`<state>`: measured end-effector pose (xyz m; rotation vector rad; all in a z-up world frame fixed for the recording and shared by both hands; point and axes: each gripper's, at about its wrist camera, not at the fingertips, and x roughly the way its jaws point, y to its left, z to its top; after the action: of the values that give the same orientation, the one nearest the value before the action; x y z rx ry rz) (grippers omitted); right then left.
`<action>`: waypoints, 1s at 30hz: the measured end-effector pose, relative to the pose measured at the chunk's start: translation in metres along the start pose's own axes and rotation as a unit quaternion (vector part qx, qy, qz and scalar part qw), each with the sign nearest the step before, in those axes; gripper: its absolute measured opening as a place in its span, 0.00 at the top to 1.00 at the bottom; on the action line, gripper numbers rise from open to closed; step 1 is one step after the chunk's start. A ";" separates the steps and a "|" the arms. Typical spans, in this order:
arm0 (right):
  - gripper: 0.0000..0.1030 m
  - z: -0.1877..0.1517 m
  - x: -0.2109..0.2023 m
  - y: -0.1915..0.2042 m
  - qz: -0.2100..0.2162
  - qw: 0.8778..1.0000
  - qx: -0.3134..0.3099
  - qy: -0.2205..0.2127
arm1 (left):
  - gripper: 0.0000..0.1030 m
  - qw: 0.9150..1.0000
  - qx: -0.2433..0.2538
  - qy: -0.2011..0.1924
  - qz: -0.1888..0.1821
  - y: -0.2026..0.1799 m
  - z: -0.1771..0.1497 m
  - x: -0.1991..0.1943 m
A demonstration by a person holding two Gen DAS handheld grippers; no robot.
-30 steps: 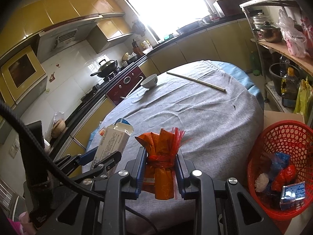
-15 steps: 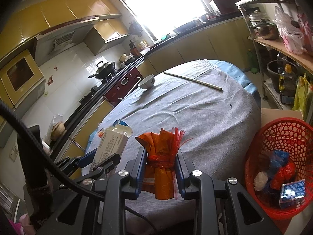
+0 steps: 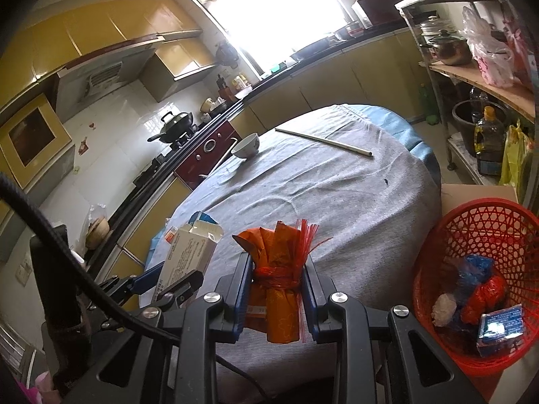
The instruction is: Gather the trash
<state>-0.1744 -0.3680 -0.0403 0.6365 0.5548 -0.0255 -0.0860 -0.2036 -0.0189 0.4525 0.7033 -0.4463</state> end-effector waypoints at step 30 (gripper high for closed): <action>0.71 0.004 -0.017 -0.030 -0.017 0.999 0.034 -0.023 | 0.53 1.000 0.017 0.001 -0.002 -0.016 -0.001 0.000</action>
<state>-0.1924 -0.3968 -0.0463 0.6903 0.5221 -0.0903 -0.0944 -0.2159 -0.0232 0.4836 0.6999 -0.4620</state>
